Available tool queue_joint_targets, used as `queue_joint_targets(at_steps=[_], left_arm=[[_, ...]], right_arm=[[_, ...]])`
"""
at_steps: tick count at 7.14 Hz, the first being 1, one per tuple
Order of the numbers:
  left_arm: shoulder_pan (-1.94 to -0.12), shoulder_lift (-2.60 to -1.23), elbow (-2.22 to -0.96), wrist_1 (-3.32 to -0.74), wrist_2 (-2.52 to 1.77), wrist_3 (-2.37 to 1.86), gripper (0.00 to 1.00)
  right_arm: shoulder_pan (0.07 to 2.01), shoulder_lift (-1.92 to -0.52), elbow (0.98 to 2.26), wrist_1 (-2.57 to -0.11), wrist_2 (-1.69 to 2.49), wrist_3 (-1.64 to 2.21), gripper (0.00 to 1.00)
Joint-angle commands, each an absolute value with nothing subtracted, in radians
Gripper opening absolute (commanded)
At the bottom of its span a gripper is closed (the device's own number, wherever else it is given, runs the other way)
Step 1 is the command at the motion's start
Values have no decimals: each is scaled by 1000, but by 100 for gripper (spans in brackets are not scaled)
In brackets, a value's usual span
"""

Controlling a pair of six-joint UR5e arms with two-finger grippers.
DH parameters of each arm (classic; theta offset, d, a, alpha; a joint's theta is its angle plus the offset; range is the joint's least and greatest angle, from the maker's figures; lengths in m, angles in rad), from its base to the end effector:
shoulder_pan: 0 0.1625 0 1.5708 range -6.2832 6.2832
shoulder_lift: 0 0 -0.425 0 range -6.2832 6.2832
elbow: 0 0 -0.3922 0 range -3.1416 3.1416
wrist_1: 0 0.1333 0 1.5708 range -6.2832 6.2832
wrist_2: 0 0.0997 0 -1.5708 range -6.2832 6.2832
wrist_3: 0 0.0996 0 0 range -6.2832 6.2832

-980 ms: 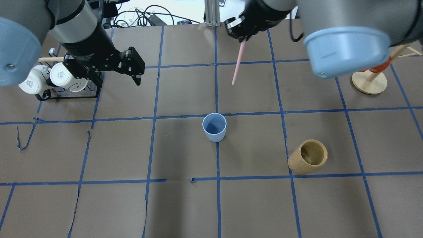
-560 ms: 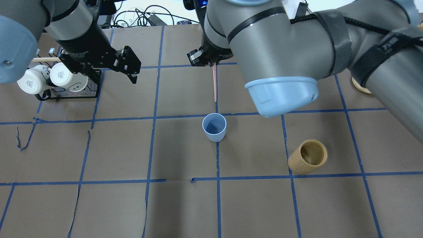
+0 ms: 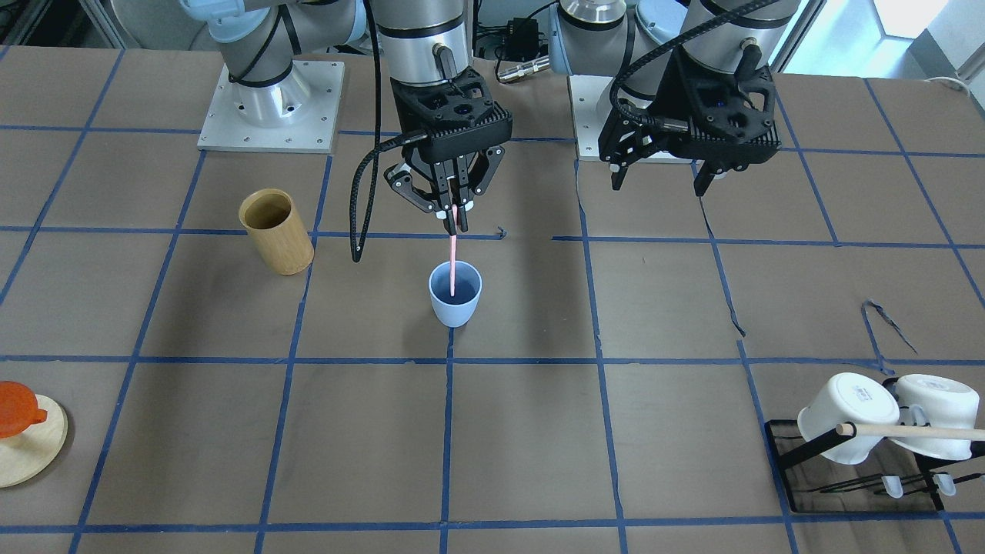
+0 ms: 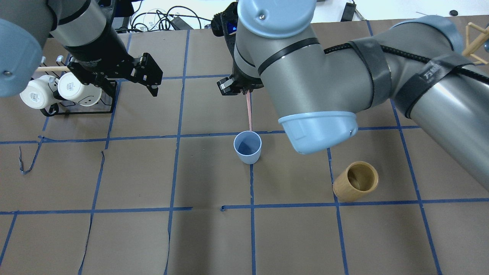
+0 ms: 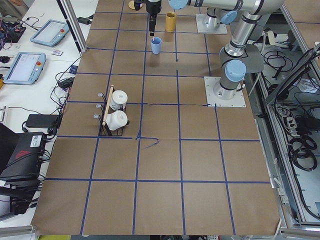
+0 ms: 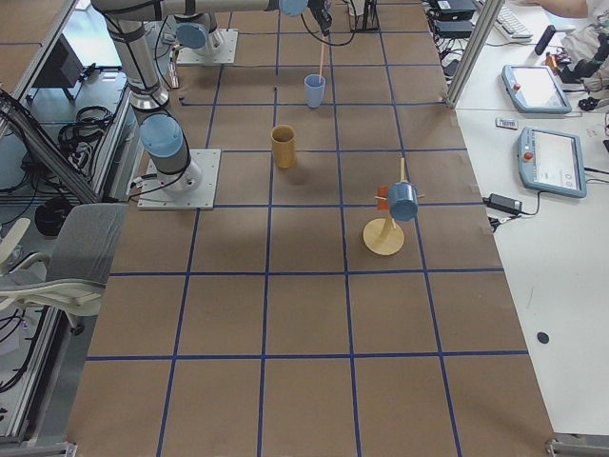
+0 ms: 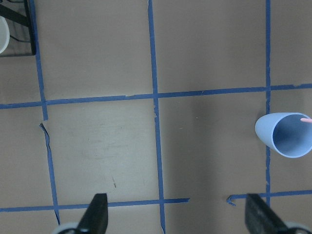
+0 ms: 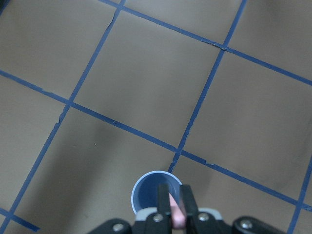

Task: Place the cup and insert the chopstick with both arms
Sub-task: 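Open right gripper to release chopstick and raise it away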

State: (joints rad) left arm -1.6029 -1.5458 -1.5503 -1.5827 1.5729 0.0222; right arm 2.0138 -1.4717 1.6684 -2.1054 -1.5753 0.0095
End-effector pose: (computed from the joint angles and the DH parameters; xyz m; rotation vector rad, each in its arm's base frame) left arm -0.1486 -0.4796 0.5090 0.0852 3.1381 -0.0527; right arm 0.3574 -0.4434 0.4478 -0.6502 2.9580 -0.5050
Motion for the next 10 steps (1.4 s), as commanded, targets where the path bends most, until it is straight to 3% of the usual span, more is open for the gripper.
queue_joint_targets(at_steps=[1, 3, 4, 6, 8, 10], left_arm=[[-1603, -1545, -1552, -1582, 1574, 25, 100], [-1602, -1545, -1551, -1582, 1574, 25, 100], [-1601, -1545, -1551, -1582, 1574, 25, 100], [-1601, -1545, -1551, -1582, 1574, 25, 100], [-1600, -1546, -1552, -1582, 1575, 25, 100], [-1601, -1545, -1551, -1580, 1574, 25, 100]], right_arm=[[2019, -1462, 1689, -2105, -1578, 0, 0], [2017, -1450, 1768, -2202, -1577, 5, 4], [2019, -1448, 1784, -2204, -1571, 2, 11], [2017, -1431, 1786, -2221, -1577, 2, 63], [2004, -1427, 1735, -2249, -1578, 2, 72], [1962, -1422, 1559, -2057, -1580, -12, 75]])
